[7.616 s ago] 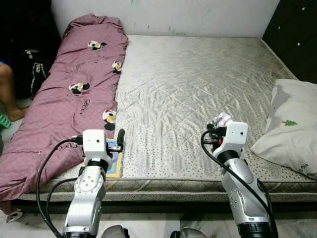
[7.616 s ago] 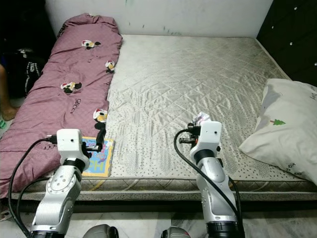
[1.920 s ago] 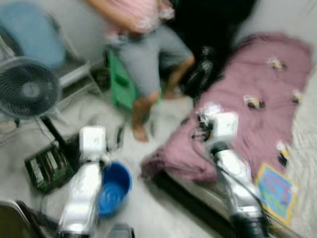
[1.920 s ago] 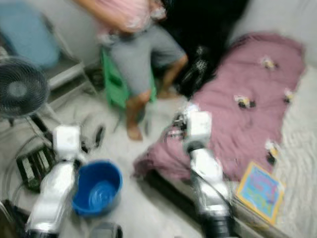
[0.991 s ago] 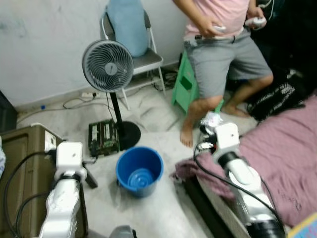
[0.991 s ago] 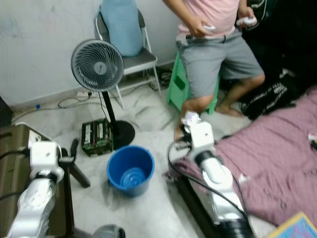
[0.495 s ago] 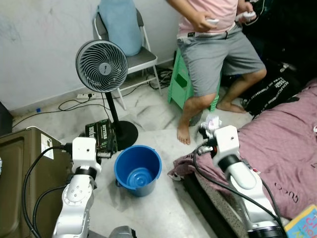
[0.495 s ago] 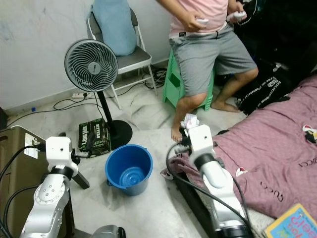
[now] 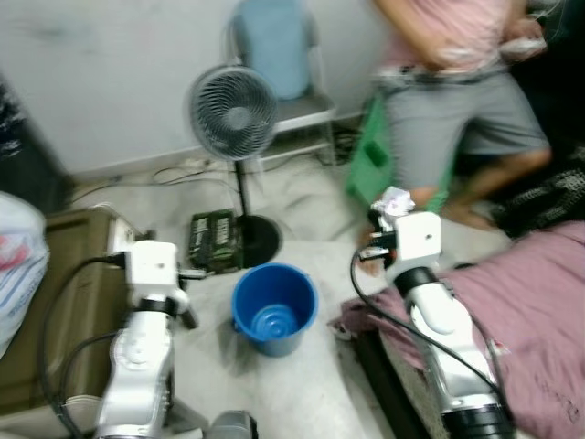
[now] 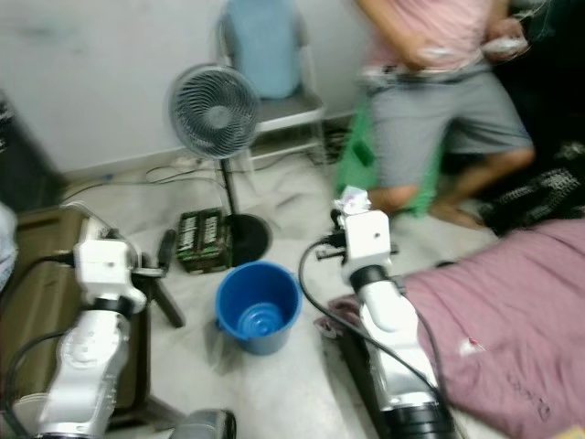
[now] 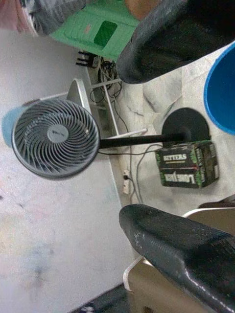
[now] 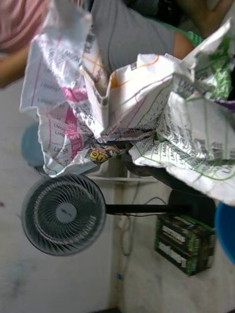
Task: Clean up the room
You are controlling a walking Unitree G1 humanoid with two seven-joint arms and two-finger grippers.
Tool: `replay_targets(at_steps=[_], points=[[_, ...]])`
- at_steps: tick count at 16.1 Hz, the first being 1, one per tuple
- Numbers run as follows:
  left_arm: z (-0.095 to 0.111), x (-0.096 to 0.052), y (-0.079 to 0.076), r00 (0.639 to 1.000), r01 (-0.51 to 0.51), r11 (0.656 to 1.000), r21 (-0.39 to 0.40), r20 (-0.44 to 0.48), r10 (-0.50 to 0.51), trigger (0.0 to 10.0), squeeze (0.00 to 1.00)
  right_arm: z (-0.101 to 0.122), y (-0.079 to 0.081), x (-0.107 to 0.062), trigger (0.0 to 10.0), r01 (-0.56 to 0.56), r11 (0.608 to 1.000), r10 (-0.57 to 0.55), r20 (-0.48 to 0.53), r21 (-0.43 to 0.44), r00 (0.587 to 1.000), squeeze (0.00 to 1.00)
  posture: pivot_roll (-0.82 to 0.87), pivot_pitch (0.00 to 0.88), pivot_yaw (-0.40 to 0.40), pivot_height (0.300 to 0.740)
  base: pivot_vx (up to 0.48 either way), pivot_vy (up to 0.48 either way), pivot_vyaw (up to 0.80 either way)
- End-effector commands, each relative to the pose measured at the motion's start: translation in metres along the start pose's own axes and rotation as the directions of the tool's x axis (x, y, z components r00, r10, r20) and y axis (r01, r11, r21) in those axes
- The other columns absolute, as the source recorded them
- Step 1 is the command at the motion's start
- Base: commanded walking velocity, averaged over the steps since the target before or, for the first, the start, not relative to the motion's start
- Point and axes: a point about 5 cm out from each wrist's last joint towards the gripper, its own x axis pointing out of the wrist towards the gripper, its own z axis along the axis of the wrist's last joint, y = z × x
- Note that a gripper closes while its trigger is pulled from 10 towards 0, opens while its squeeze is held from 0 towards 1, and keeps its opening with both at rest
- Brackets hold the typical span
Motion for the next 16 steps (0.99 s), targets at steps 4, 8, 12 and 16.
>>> replay_targets(at_steps=[4,8,12,16], points=[[0.005,0.003,0.000,1.000,-0.009,1.000,-0.021,0.006,0.009,10.0,0.00,0.000,0.001,0.004,10.0,-0.015,1.000,0.015,-0.018,0.005,1.000,0.00,-0.05,0.000,-0.019,0.740,0.000,0.000,0.80],[0.004,0.002,-0.003,0.999,0.031,0.999,-0.044,-0.009,-0.032,10.0,0.00,-0.004,0.010,0.002,10.0,-0.052,0.998,0.054,-0.032,0.042,0.998,0.00,-0.05,0.000,-0.010,0.740,0.000,0.000,0.20],[0.007,0.002,-0.007,0.997,0.077,0.995,-0.063,0.005,-0.077,10.0,0.00,-0.004,0.015,0.003,10.0,-0.078,0.996,0.079,-0.027,0.049,0.997,0.00,-0.06,0.000,-0.006,0.740,0.071,0.000,0.00],[0.007,0.003,-0.006,0.996,0.084,0.994,-0.063,0.006,-0.084,10.0,0.00,-0.005,0.014,0.003,10.0,-0.085,0.995,0.086,-0.034,0.049,0.996,0.00,-0.05,0.000,-0.008,0.740,0.317,0.000,0.00]])
